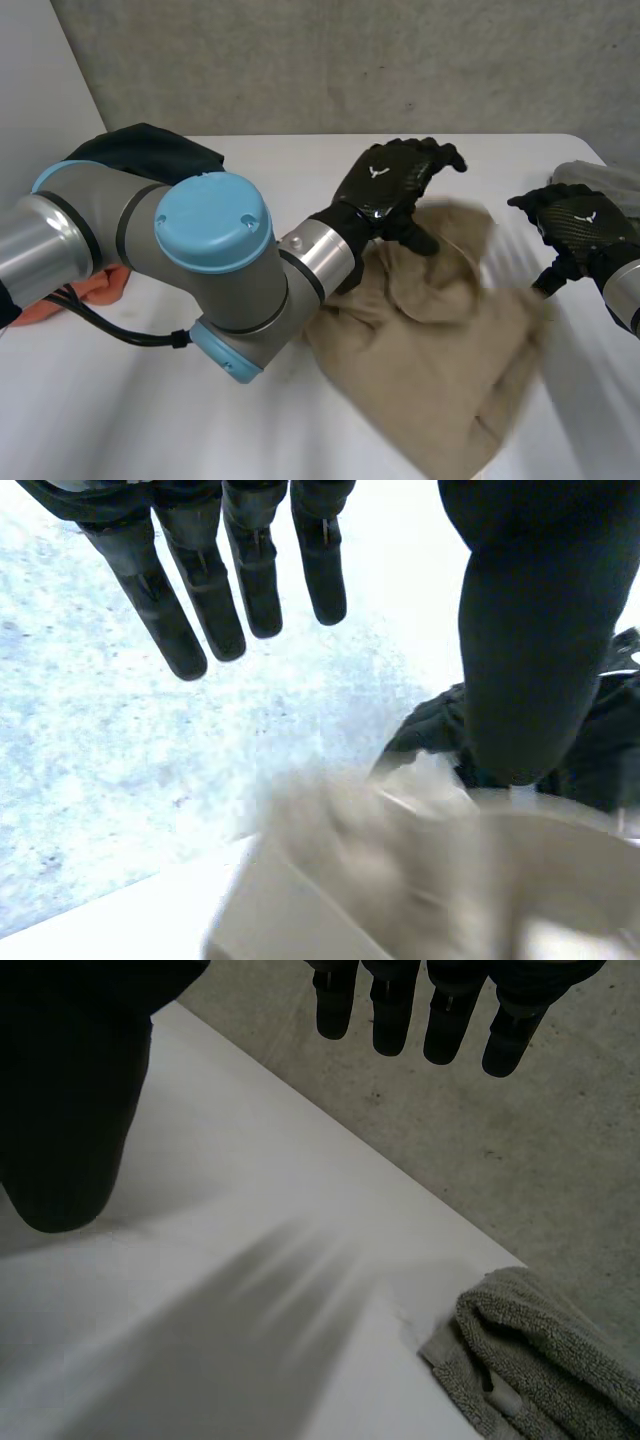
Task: Fold the laundry.
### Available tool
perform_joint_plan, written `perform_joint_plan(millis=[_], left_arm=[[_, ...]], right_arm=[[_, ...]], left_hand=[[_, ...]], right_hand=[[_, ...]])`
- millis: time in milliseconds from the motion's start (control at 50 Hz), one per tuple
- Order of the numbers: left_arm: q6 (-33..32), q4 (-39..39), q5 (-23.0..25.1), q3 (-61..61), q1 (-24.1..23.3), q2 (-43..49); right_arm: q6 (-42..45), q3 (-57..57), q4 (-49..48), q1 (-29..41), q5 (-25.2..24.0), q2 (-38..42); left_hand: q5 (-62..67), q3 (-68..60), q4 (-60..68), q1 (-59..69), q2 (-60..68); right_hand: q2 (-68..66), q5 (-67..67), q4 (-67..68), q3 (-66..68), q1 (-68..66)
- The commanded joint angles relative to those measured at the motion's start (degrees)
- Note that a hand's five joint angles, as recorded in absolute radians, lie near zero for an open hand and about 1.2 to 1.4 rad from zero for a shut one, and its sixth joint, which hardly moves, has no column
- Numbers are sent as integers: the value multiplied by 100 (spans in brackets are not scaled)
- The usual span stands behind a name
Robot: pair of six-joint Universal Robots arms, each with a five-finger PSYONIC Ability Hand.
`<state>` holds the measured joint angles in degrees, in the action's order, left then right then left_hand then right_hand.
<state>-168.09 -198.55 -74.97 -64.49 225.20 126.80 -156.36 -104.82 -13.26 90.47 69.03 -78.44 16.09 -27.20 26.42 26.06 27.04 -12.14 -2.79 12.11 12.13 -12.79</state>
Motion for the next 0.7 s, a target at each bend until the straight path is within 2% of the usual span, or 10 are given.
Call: perform_joint_plan(millis=[20,160,280,360,460,540,640,700], left_arm=[[-66,98,35,-221,260,-937],[-197,194,18,-800,708,-1737],[-847,229,35,-1592,1262,-1922],[-1567,238,97,-1742,1430,-1580],[-2446,308,245,-1331,1701,-563],[-2615,493,501,-750,1729,186],[-2659,853,677,-99,1711,863],[-2659,924,668,173,1720,1180]], right_arm=[[9,-30,42,32,23,4],[-8,-13,209,76,23,-84],[18,189,1017,172,32,-655],[-9,339,1659,269,14,-884],[-140,374,1923,707,49,-884],[-491,444,1880,1226,268,-674],[-527,637,1696,1692,838,116],[-492,769,1529,1807,1199,442]], left_hand=[[45,66,11,47,-50],[-23,134,-56,-20,-118],[-6,117,-40,-3,-101],[-90,201,-123,-87,-185],[-275,385,-308,-272,-369],[-326,437,-359,-323,-421],[-276,386,-309,-273,-370],[293,-183,260,296,199]], right_hand=[[214,279,-211,-213,279],[214,279,-211,-213,279],[214,279,-211,-213,279],[214,279,-211,-213,279],[214,279,-211,-213,279],[214,279,-211,-213,279],[214,279,-211,-213,279],[214,279,-211,-213,279]])
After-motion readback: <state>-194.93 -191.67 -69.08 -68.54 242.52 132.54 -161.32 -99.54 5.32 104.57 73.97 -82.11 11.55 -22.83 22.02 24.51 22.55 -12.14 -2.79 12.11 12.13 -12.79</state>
